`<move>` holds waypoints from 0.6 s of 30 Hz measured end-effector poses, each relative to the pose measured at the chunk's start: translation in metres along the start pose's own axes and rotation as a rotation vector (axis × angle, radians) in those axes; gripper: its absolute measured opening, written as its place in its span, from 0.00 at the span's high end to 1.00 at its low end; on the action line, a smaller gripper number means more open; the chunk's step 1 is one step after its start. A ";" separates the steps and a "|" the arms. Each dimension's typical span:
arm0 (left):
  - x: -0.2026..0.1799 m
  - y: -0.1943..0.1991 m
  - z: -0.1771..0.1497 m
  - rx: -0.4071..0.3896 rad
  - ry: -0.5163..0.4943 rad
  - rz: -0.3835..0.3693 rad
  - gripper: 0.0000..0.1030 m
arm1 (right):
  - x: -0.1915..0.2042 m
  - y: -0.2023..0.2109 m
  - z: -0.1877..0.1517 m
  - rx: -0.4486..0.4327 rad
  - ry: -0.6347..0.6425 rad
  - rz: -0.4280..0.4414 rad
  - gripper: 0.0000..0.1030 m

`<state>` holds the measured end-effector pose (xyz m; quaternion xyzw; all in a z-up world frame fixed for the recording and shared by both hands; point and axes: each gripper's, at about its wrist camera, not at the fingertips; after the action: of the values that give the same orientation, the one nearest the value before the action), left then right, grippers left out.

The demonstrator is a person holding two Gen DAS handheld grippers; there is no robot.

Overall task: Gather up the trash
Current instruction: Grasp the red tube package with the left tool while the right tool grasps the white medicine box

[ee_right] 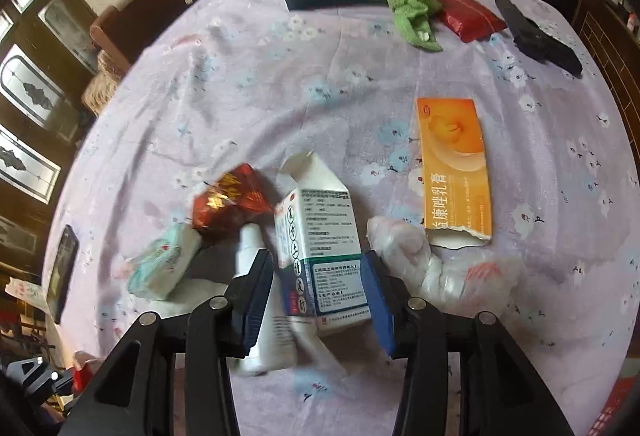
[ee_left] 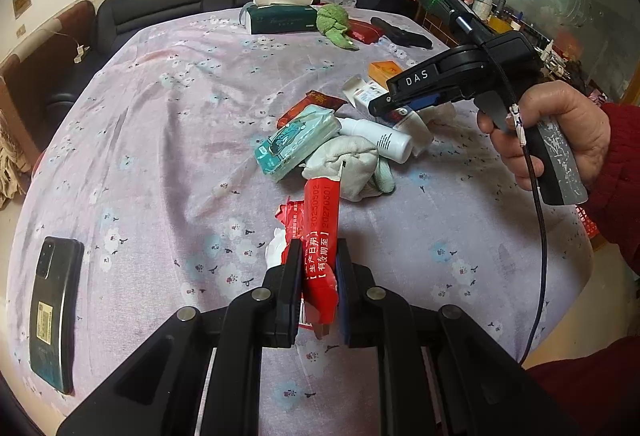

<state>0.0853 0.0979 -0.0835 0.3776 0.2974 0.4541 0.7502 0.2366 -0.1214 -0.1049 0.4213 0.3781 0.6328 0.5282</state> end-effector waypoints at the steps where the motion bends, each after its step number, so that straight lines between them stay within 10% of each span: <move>1: -0.001 0.000 0.000 0.000 0.001 0.001 0.87 | -0.001 0.000 0.000 0.000 -0.005 0.004 0.53; 18: -0.038 0.000 0.011 -0.030 -0.019 0.054 0.87 | -0.022 0.055 -0.070 -0.084 -0.114 0.068 0.64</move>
<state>0.0780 0.0602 -0.0734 0.3785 0.2728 0.4750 0.7461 0.1540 -0.1537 -0.0819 0.4468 0.3060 0.6406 0.5444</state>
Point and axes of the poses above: each gripper's, at about its wrist camera, not at the fingertips, and y roughly against the way its jaws point, x to its left, z to its top, and after that the axes turned 3 degrees about x, right-handed
